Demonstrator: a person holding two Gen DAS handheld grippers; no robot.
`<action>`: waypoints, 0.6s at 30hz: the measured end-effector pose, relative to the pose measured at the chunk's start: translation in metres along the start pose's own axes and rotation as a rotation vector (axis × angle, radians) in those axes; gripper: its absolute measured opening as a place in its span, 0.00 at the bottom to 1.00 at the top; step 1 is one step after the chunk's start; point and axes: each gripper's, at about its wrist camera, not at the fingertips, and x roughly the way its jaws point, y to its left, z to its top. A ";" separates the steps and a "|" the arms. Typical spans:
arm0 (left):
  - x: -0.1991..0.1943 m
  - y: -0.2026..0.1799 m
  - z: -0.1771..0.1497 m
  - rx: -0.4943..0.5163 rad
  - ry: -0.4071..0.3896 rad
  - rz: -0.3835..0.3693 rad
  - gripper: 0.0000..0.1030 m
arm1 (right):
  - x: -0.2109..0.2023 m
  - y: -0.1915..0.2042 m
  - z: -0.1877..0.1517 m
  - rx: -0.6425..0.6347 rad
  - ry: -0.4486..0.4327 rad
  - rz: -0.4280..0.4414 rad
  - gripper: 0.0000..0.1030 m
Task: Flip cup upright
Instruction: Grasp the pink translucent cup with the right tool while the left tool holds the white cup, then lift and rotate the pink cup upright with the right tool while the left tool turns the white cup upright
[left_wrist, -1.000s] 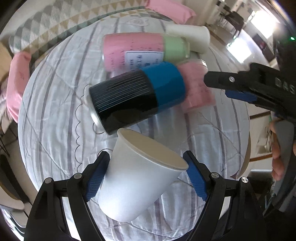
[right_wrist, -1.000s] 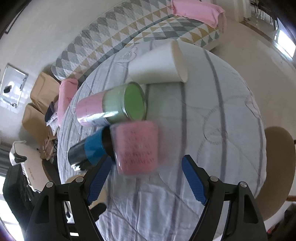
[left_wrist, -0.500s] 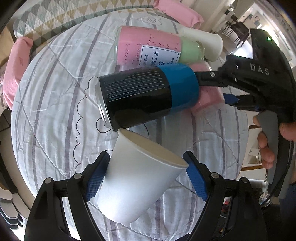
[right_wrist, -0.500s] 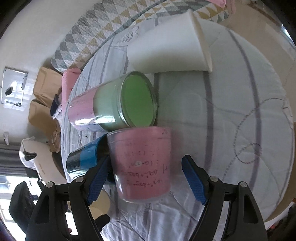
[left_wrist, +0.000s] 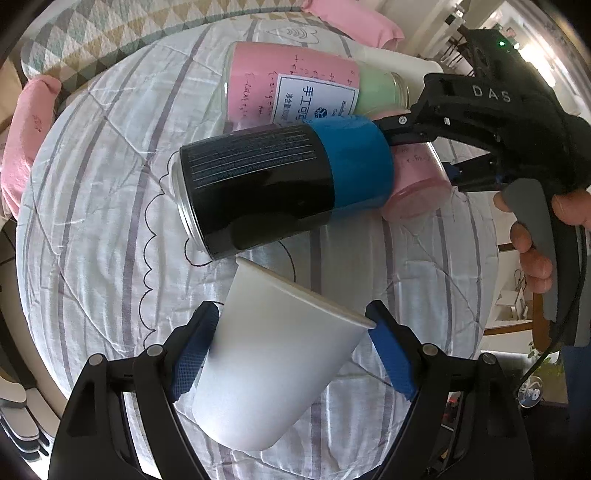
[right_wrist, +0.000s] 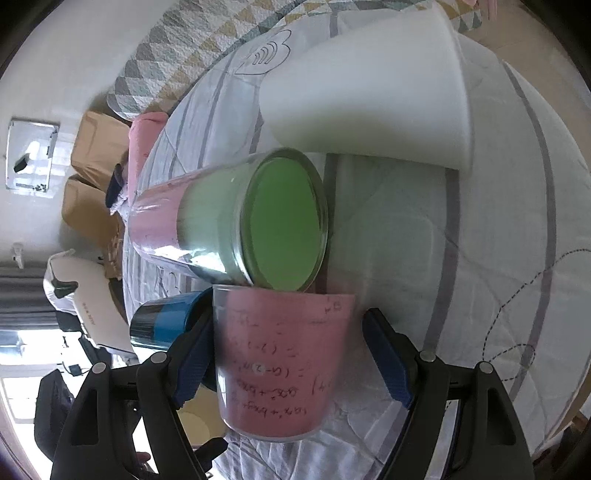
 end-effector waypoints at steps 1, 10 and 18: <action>0.001 0.000 0.000 0.000 -0.001 0.000 0.81 | 0.000 -0.003 0.000 0.004 0.006 0.011 0.77; -0.013 -0.001 -0.003 -0.022 -0.072 -0.049 0.80 | -0.026 -0.011 -0.028 -0.057 -0.136 0.048 0.69; -0.033 0.012 -0.017 -0.084 -0.204 -0.141 0.80 | -0.050 -0.011 -0.059 -0.155 -0.267 0.020 0.69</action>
